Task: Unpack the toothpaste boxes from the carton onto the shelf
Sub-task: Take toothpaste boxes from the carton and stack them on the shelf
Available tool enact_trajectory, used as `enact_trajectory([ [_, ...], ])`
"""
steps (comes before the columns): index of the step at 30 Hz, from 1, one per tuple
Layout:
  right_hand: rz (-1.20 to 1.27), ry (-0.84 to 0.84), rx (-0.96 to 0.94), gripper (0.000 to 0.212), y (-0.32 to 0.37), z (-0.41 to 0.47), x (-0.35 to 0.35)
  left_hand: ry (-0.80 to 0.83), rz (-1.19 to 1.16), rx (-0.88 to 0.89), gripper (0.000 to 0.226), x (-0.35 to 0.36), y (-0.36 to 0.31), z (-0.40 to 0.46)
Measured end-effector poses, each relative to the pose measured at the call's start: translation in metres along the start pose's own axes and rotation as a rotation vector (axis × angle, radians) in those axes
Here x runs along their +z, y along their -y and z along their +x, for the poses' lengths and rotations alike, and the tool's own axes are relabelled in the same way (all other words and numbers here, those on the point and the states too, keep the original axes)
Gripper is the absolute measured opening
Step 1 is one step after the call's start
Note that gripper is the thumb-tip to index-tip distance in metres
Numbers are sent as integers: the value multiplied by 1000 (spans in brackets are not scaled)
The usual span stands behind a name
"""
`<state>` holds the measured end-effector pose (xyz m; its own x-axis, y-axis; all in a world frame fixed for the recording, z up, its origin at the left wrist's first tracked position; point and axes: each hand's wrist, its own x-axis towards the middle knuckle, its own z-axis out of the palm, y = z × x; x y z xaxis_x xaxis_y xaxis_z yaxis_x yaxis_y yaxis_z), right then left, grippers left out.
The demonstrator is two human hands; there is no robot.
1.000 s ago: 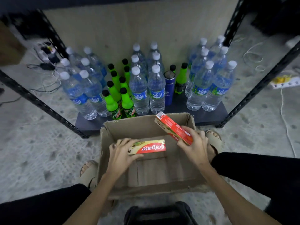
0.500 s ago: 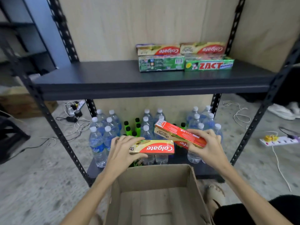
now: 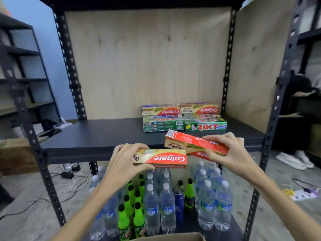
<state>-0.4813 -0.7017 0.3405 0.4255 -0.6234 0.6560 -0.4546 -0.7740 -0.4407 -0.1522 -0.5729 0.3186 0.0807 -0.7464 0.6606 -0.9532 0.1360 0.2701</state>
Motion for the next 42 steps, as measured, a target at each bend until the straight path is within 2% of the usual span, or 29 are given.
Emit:
enact_trajectory([
  [3,-61,-18,-43,33,-11,32,-17,-22,-22,-12,68,-3,6,37],
  [7,-273,-9,-95,38,-47,85,-29,-21,-40,-52,70,-1,15,91],
  [12,-407,-30,-10,37,-91,147,-28,-34,18,-36,57,8,20,156],
  [16,-435,-27,61,38,-122,187,-20,-71,91,-88,60,24,31,206],
  [23,-420,30,179,36,-168,214,7,84,211,-107,67,70,51,255],
  [29,-388,53,175,30,-186,224,24,172,32,-168,65,91,67,259],
  [33,-419,44,154,30,-188,228,28,153,-68,-242,58,96,75,261],
  [37,-415,40,172,31,-186,229,29,173,-155,-239,54,88,83,258],
  [39,-442,49,187,36,-177,229,31,142,-229,-225,48,83,93,248],
  [42,-445,-13,107,42,-152,231,41,37,-388,-267,45,80,108,233],
])
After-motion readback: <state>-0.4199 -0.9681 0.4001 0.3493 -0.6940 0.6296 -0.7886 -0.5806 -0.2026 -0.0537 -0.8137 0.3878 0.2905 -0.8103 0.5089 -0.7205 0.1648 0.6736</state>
